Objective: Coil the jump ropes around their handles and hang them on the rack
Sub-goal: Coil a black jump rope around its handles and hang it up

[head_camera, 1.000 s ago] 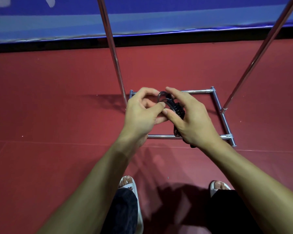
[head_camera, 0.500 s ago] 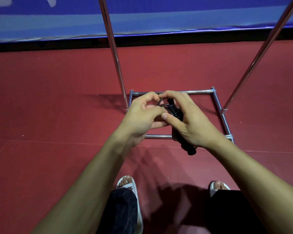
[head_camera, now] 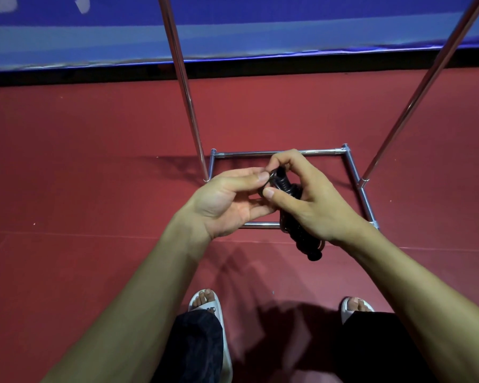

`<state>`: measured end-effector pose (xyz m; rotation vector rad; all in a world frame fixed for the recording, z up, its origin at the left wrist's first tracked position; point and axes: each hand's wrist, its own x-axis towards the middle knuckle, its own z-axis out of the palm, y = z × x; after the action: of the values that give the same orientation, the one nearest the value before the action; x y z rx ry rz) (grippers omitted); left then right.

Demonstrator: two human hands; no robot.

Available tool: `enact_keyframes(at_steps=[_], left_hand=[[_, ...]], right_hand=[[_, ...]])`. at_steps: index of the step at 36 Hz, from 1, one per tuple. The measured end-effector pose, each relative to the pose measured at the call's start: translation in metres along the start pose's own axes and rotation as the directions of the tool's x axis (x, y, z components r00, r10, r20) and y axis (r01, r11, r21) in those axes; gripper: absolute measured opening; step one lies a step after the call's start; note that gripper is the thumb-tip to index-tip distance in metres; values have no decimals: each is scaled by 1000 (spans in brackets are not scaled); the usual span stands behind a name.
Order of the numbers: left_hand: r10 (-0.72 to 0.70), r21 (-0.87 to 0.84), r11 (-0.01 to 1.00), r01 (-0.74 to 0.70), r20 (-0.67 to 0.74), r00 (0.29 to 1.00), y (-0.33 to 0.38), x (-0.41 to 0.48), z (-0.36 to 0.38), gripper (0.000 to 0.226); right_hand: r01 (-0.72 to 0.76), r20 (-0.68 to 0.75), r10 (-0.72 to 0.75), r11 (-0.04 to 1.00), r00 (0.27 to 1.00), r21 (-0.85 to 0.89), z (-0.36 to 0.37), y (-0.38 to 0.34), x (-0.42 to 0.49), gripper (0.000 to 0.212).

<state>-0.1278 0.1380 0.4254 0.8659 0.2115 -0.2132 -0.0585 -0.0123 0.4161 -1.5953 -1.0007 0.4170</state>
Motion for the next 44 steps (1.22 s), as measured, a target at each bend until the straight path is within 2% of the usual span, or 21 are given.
enact_keyframes(at_steps=[3, 6, 10, 16, 19, 23, 25, 29, 33, 37, 41, 44], left_hand=[[-4, -38, 999, 3, -24, 1000, -1, 3, -1, 21], [-23, -51, 998, 20, -59, 998, 0, 5, -2, 20], [-24, -37, 999, 20, -101, 995, 0, 5, -1, 15], [-93, -24, 995, 92, -75, 993, 7, 2, -4, 8], [-41, -103, 994, 28, -125, 991, 10, 3, -6, 13], [-29, -42, 999, 25, -88, 996, 13, 3, -6, 16], [-40, -58, 998, 32, -145, 989, 13, 5, -5, 11], [-44, -181, 983, -9, -288, 957, 13, 9, -2, 16], [3, -167, 984, -70, -373, 928, 20, 14, -3, 31], [90, -98, 985, -143, -420, 903, 26, 17, -3, 38], [104, -71, 986, -149, -432, 896, 27, 21, -3, 38], [126, -24, 989, -149, -409, 904, 27, 22, 0, 38]], right_hand=[[-35, -23, 37, 998, 999, 61, 1, -1, 0, 24], [-21, -52, 23, 999, 998, 33, 1, 0, 1, 24], [-40, -60, 45, 996, 997, 81, 2, 1, 3, 20], [-15, -73, 24, 993, 997, 115, 1, 2, 3, 18], [-32, -66, 45, 982, 997, 184, 0, 2, 1, 17], [-12, -75, 30, 972, 997, 235, 2, -4, 0, 23], [-21, -130, 54, 970, 990, 244, 9, -6, 1, 29], [-63, -300, 120, 979, 946, 192, 21, 3, 3, 36], [-143, -376, 170, 985, 911, 98, 18, 10, 4, 24], [-196, -296, 169, 979, 940, -63, 16, 15, 4, 12], [-250, -210, 231, 966, 950, -68, 15, 16, 3, 11], [-243, -193, 223, 966, 955, -84, 16, 14, 1, 17]])
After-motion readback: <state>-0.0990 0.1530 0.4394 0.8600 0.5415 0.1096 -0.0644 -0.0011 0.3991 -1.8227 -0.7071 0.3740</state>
